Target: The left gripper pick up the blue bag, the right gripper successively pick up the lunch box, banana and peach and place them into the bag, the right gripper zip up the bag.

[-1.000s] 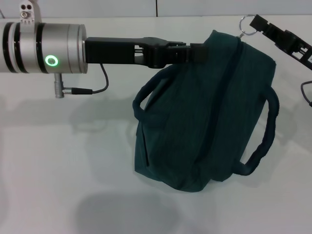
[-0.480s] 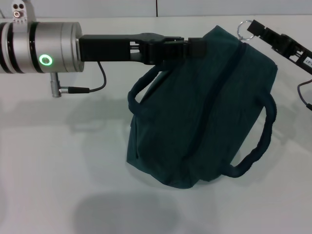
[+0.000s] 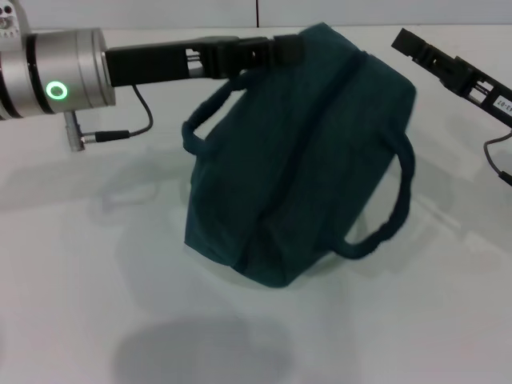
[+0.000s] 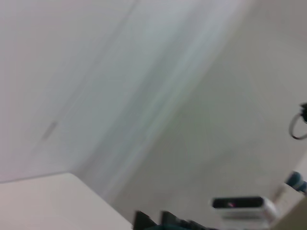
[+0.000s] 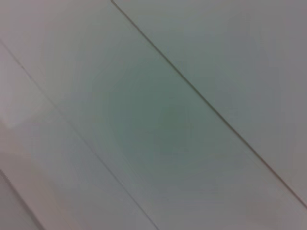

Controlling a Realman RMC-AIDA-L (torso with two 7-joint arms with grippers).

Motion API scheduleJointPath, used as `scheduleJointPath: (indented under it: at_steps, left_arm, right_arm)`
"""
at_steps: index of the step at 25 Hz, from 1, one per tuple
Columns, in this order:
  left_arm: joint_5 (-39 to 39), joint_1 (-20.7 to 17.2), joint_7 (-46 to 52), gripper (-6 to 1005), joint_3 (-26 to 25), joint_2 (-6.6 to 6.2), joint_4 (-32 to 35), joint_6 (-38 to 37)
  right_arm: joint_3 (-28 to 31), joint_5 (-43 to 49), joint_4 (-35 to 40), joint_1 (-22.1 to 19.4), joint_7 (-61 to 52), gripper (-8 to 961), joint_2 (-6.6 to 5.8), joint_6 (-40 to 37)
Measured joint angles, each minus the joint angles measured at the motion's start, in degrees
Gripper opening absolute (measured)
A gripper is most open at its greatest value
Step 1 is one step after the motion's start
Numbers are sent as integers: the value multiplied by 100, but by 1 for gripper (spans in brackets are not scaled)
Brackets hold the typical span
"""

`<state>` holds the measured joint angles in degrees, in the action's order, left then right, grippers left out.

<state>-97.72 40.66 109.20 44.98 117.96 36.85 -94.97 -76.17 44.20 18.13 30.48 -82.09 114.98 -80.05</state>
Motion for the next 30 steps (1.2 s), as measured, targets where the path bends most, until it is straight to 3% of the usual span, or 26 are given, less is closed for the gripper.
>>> scheduleJointPath:
  at_steps: [7,13,18,23,30]
  left_arm:
    - [6,-58,-4,143,-65,-9,-136,645]
    - [7,-73,-82,154,-110,121,-268,1412]
    - [34,-102,-221,163,-126,125,-281,1710]
    - [288,-177,-466,405,-128,117,-245,1728]
    - [591,-199,-580,590,-118,-43,134,1353]
  right_arm:
    - [270,-46,-29,-186,-10,430,-27,63]
    - [613,-49,17,-424,-14,541,-37,-22]
    - [588,-6,26,-429,6,779,-74,-153]
    - [575,150,41,-397,77,872,-151,-331]
    - [587,753,389,-406,639,871,-264,-1032]
